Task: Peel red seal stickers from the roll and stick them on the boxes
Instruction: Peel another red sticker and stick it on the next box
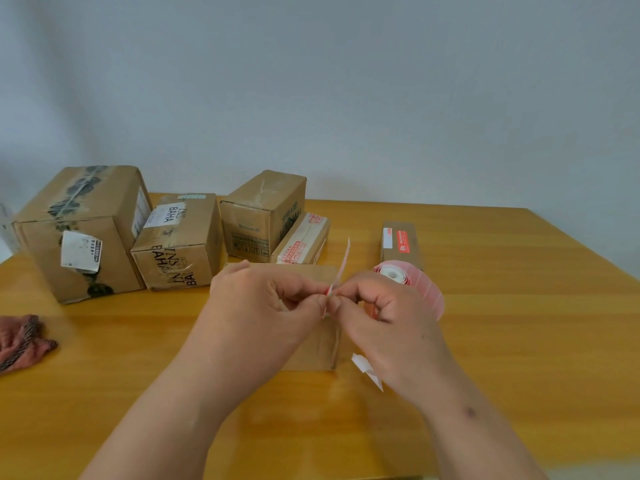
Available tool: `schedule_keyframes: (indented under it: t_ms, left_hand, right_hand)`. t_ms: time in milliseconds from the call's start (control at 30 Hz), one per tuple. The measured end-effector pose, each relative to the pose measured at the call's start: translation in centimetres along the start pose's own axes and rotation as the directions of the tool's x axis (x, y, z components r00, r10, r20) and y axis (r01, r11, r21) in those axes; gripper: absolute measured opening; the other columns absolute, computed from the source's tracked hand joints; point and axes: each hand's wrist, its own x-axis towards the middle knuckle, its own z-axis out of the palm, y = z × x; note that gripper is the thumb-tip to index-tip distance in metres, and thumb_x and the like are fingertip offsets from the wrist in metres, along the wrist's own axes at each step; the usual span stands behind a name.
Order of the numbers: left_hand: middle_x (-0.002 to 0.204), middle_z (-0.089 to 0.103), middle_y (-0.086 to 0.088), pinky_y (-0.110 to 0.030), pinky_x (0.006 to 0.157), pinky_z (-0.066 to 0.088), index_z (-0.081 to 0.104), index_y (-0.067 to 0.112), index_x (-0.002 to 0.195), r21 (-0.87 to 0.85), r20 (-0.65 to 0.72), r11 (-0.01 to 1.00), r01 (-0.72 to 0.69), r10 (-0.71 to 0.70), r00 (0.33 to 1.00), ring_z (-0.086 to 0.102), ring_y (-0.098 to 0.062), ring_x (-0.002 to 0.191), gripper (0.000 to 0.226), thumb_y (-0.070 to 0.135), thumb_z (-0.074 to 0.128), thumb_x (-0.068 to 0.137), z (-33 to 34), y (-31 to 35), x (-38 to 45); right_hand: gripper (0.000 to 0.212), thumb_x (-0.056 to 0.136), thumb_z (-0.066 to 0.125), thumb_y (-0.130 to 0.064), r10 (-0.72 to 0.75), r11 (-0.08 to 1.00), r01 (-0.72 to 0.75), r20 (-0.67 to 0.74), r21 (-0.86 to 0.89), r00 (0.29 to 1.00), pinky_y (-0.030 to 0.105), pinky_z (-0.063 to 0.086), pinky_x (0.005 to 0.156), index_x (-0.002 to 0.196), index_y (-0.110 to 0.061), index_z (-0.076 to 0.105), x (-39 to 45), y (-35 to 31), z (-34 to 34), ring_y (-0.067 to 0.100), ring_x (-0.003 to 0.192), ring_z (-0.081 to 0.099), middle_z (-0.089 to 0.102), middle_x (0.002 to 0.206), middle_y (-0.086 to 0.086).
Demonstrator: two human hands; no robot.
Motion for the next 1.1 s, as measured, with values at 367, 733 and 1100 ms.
schedule_keyframes:
  t_ms: [367, 733, 1100]
  left_hand:
    - [0.087, 0.054, 0.047, -0.004, 0.066, 0.041, 0.075, 0.036, 0.072, 0.042, -0.053, 0.998, 0.051, -0.049, 0.997, 0.055, 0.011, 0.088, 0.012, 0.028, 0.069, 0.078, 0.2, 0.2, -0.2]
    - [0.043, 0.053, 0.019, -0.011, 0.041, 0.035, 0.068, 0.029, 0.058, -0.051, -0.07, 0.99, 0.129, -0.133, 0.989, 0.046, 0.001, 0.04, 0.016, 0.027, 0.063, 0.072, 0.6, -0.2, -0.3]
    - [0.041, 0.047, 0.014, -0.011, 0.039, 0.033, 0.06, 0.018, 0.055, -0.036, -0.091, 0.983, 0.18, -0.183, 0.979, 0.043, -0.002, 0.041, 0.019, 0.016, 0.057, 0.074, 0.6, -0.8, 0.1]
  right_hand:
    - [0.018, 0.075, 0.053, -0.038, -0.147, 0.978, 0.133, -0.074, -0.163, 0.986, 0.026, 0.041, 0.072, 0.07, -0.024, 0.063, 0.1, 0.7, 1.2, 0.008, 0.076, 0.058, 0.062, 0.075, -0.014]
    - [0.02, 0.07, 0.047, -0.038, -0.136, 0.976, 0.121, -0.071, -0.181, 0.988, 0.043, 0.046, 0.077, 0.071, -0.023, 0.059, 0.1, 1.0, 1.5, 0.009, 0.074, 0.057, 0.061, 0.072, -0.012]
    - [0.014, 0.069, 0.047, -0.036, -0.123, 0.974, 0.105, -0.079, -0.2, 0.989, 0.032, 0.036, 0.073, 0.073, -0.024, 0.053, 0.1, 1.5, 1.3, 0.008, 0.065, 0.05, 0.057, 0.071, -0.008]
